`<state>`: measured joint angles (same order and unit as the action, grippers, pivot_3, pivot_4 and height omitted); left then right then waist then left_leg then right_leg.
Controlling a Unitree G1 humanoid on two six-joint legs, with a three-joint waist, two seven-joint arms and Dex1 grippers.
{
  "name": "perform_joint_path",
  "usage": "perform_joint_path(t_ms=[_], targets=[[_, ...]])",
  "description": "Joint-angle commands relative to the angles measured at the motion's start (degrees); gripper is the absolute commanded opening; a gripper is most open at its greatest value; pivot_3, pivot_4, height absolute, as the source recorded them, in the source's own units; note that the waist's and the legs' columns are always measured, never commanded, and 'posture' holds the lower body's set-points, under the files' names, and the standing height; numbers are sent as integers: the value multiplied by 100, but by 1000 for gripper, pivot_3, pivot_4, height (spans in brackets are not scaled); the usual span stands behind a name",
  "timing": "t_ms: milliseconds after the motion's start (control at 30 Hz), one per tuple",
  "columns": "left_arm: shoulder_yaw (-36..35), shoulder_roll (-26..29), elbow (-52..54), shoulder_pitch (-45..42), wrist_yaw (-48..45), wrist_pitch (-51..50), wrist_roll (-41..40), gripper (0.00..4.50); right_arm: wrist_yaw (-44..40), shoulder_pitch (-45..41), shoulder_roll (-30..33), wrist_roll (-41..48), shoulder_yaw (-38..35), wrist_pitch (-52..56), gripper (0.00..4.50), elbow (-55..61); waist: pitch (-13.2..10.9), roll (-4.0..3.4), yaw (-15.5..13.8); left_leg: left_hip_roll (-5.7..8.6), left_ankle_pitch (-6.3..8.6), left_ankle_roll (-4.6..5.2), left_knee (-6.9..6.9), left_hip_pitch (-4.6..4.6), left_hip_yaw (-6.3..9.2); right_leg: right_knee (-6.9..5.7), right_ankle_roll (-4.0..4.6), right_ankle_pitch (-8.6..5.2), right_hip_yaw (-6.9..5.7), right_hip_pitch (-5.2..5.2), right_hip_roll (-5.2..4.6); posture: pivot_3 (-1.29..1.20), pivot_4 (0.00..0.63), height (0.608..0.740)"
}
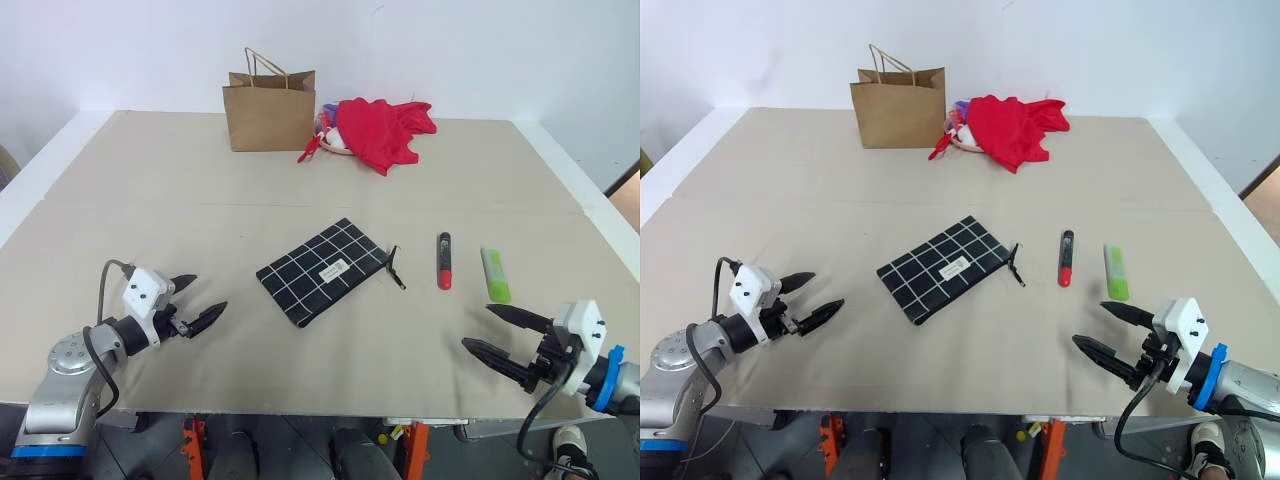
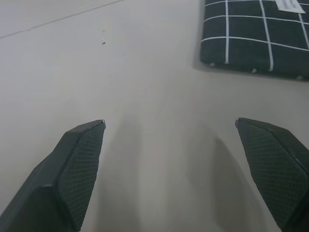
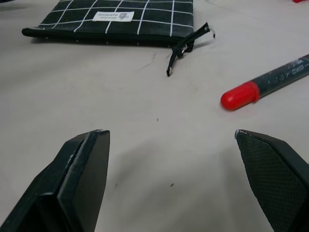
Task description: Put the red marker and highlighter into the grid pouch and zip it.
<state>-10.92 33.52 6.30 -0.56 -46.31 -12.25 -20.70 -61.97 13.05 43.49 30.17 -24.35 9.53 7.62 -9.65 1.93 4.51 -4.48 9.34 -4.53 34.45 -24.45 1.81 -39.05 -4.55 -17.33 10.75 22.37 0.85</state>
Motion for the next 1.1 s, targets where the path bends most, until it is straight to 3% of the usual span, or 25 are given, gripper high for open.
perform_joint_path(t_ms=[33, 267, 500, 667, 800, 1100], targets=[[144, 145, 271, -1, -230, 69, -10, 4457, 165, -180, 5, 197, 83, 263, 4456, 479, 0, -1, 7, 0, 0, 0, 0, 0, 0, 0, 0, 0, 0, 0, 0, 0, 150, 740], [1029, 99, 873, -253, -706, -116, -77, 4457, 1333, -1901, -656, 371, 1396, 1501, 4456, 1168, -1, -3, 56, -1, -5, 0, 2, 2, 0, 0, 1, 11, 0, 0, 0, 0, 150, 740], [1680, 40, 1014, -593, -985, -101, 7, 4457, 2026, -3514, -1615, -488, 1976, 803, 4456, -413, -2, -3, 27, 2, -7, 1, -1, -11, 3, 1, -27, 16, -2, 5, 0, 0, 150, 740], [1883, -56, 892, -770, -988, -50, 82, 4500, 2208, -4264, -2022, -1074, 2195, 201, 2422, -1810, -4, -8, 20, 3, -3, 6, -8, -14, 8, 1, -16, 17, -6, 7, 1, 0, 150, 740], [1956, -120, 891, -813, -948, -66, 103, 4500, 2266, -4418, -2290, -1351, 2381, -13, 111, -2323, -6, -10, 21, 3, 0, 12, -13, -15, 14, 0, 7, 24, -9, 6, 2, 0, 150, 740], [1966, -110, 856, -842, -787, 383, 503, 4500, 2566, -4252, -2429, -1885, 2560, -203, 111, -2820, -7, -13, 23, 4, 1, 12, -6, -15, 18, 0, 5, 24, -14, 1, 2, 0, 150, 740]])
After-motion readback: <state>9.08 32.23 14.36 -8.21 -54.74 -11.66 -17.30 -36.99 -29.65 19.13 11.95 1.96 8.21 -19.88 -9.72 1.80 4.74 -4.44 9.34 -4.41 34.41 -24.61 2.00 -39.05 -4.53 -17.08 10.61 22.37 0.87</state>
